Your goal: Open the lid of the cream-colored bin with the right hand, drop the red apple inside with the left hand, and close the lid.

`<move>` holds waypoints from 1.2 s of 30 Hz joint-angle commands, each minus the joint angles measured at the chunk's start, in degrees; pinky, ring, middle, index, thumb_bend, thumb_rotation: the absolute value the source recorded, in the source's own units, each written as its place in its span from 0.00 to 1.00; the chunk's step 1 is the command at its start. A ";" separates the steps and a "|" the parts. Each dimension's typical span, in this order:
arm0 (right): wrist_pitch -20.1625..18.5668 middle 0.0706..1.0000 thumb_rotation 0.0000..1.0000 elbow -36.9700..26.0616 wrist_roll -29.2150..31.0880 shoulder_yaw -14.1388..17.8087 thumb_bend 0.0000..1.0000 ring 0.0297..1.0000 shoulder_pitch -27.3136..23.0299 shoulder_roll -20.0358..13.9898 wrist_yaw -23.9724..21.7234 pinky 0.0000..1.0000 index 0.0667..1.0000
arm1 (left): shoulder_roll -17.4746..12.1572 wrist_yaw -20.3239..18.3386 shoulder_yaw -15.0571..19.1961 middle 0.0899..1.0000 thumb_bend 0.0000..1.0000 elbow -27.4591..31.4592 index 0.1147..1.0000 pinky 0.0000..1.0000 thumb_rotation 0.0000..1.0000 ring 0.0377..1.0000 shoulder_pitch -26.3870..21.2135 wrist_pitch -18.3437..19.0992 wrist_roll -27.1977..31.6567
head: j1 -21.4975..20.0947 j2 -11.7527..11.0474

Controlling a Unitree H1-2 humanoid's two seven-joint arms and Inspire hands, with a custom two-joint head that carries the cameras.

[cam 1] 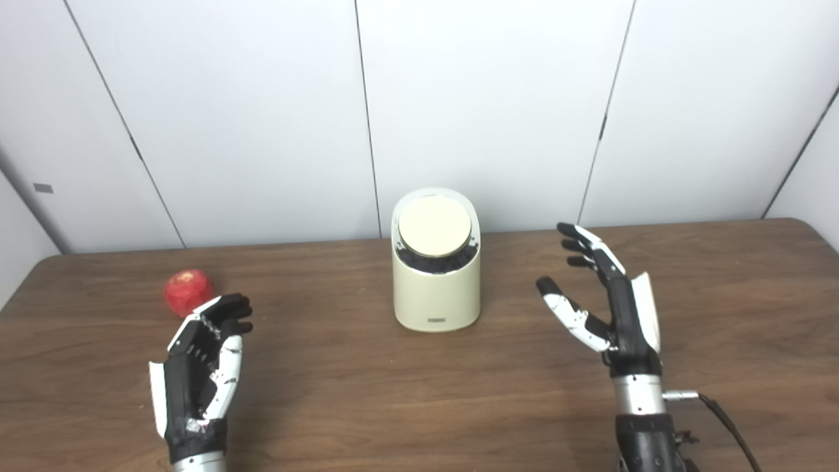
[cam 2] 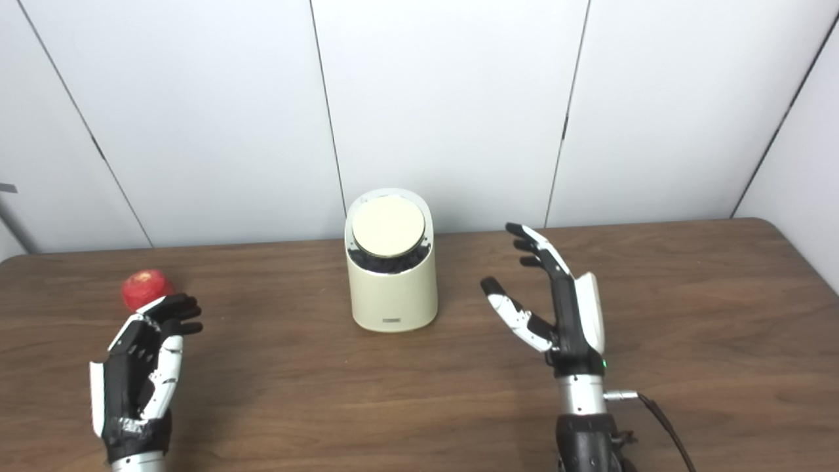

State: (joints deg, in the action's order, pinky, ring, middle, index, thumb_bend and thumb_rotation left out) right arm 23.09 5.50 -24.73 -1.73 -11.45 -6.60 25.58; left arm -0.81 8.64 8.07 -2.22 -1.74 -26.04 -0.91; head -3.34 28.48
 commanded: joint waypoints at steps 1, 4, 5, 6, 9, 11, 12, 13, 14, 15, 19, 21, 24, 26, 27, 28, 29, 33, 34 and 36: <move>3.83 0.70 0.32 0.54 1.13 -1.23 0.28 0.68 1.48 -1.16 3.19 0.60 0.70 | 0.12 0.04 0.15 0.66 0.30 -2.88 0.63 0.61 0.45 0.66 2.04 -0.89 0.48 | -0.07 0.01; 3.83 0.69 0.28 1.34 1.60 -3.51 0.29 0.66 3.89 -2.90 5.99 0.57 0.69 | -0.03 0.06 0.22 0.66 0.30 -2.76 0.63 0.61 0.47 0.66 2.09 -0.88 0.32 | 0.00 -0.03; 3.83 0.68 0.28 1.31 1.53 -3.55 0.29 0.66 4.94 -2.83 6.36 0.57 0.69 | -0.07 -0.24 0.26 0.66 0.30 -2.73 0.63 0.61 0.47 0.66 2.10 -0.89 0.69 | 0.08 -0.02; 3.83 0.67 0.29 1.39 1.50 -3.75 0.30 0.66 5.79 -2.82 6.94 0.57 0.67 | -0.12 -0.50 0.29 0.66 0.29 -2.72 0.63 0.61 0.46 0.66 2.14 -0.89 0.99 | 0.14 0.02; 3.83 0.66 0.27 2.20 2.42 -4.87 0.30 0.65 7.32 -3.21 8.28 0.58 0.65 | -0.30 -0.81 0.40 0.66 0.28 -2.75 0.63 0.62 0.44 0.67 2.32 -0.88 1.19 | -0.15 0.24; 3.82 0.66 0.22 2.76 2.85 -5.42 0.30 0.66 7.55 -3.48 8.89 0.59 0.65 | -0.29 -0.83 0.47 0.66 0.28 -2.66 0.63 0.62 0.44 0.67 2.44 -0.88 1.22 | -0.14 0.31; 3.83 0.66 0.21 3.02 2.80 -5.71 0.30 0.66 7.34 -3.66 9.50 0.59 0.65 | -0.17 -1.14 0.53 0.66 0.29 -2.55 0.63 0.62 0.44 0.67 2.50 -0.88 1.77 | -0.01 0.41; 3.83 0.66 0.20 3.20 2.75 -5.99 0.30 0.66 7.15 -3.82 10.02 0.59 0.65 | -0.09 -1.39 0.57 0.66 0.30 -2.48 0.63 0.62 0.44 0.67 2.53 -0.88 2.19 | -0.01 0.41; 3.83 0.66 0.20 3.40 2.75 -6.15 0.30 0.66 6.99 -3.90 10.47 0.59 0.65 | -0.05 -1.47 0.58 0.66 0.30 -2.45 0.63 0.62 0.44 0.67 2.54 -0.88 2.29 | 0.02 0.49; 3.83 0.67 0.20 3.55 2.80 -6.35 0.30 0.66 6.90 -4.00 10.83 0.60 0.65 | -0.13 -1.32 0.53 0.66 0.30 -2.46 0.63 0.63 0.45 0.67 2.54 -0.88 1.85 | -0.02 0.51; 3.82 0.67 0.22 3.80 2.71 -6.79 0.29 0.66 6.76 -4.24 11.35 0.60 0.65 | -0.18 -0.78 0.46 0.66 0.30 -2.55 0.63 0.61 0.48 0.67 2.41 -0.88 0.83 | 0.04 0.38; 3.82 0.67 0.22 3.79 2.74 -6.80 0.29 0.66 6.75 -4.22 11.32 0.60 0.65 | -0.15 -0.95 0.45 0.66 0.30 -2.51 0.63 0.61 0.47 0.67 2.36 -0.88 1.12 | 0.07 0.30; 3.82 0.67 0.22 3.69 2.91 -6.78 0.29 0.67 6.70 -4.03 11.39 0.60 0.65 | -0.14 -0.97 0.48 0.66 0.29 -2.38 0.63 0.61 0.47 0.67 2.36 -0.88 1.22 | 0.07 0.37; 3.82 0.67 0.21 3.67 2.89 -6.75 0.29 0.67 6.70 -3.93 11.28 0.61 0.65 | -0.24 -0.98 0.51 0.66 0.29 -2.42 0.63 0.61 0.46 0.66 2.32 -0.88 1.20 | 0.20 0.38; 3.82 0.67 0.21 3.81 2.98 -6.80 0.29 0.67 6.66 -3.93 11.22 0.60 0.65 | -0.30 -0.98 0.55 0.66 0.29 -2.49 0.63 0.61 0.46 0.66 2.27 -0.88 1.19 | 0.29 0.24; 3.82 0.67 0.21 3.95 3.21 -6.98 0.29 0.67 6.60 -4.02 11.22 0.60 0.65 | -0.43 -1.13 0.57 0.66 0.29 -2.54 0.63 0.61 0.46 0.66 2.20 -0.88 1.29 | 0.31 0.22; 3.82 0.67 0.21 4.12 3.29 -7.09 0.29 0.67 6.49 -4.06 11.28 0.60 0.65 | -0.63 -1.10 0.57 0.66 0.29 -2.62 0.63 0.61 0.46 0.66 2.10 -0.88 1.13 | 0.39 0.16; 3.80 0.67 0.23 4.60 2.83 -6.42 0.29 0.67 6.17 -3.72 11.30 0.60 0.65 | -2.89 9.07 -0.96 0.66 0.44 -0.14 0.65 0.58 0.35 0.66 1.92 -0.89 -11.60 | 0.87 -0.16; 3.80 0.67 0.23 4.73 2.82 -6.36 0.29 0.66 6.09 -3.74 11.36 0.60 0.65 | -3.37 11.75 -1.51 0.67 0.52 0.41 0.67 0.58 0.28 0.66 1.86 -0.89 -13.94 | 0.91 -0.22; 3.82 0.67 0.22 5.55 3.68 -6.85 0.29 0.66 5.82 -4.20 12.09 0.59 0.65 | -5.83 18.16 -3.54 0.71 0.60 3.15 0.72 0.66 0.24 0.73 1.27 -0.89 -18.54 | 1.54 -0.33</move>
State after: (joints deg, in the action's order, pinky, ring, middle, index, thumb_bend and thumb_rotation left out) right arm 25.12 6.91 -21.51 -7.48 -9.14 -11.84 36.48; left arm -3.19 22.33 5.06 -0.35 -1.34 -25.78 -15.16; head -2.20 28.13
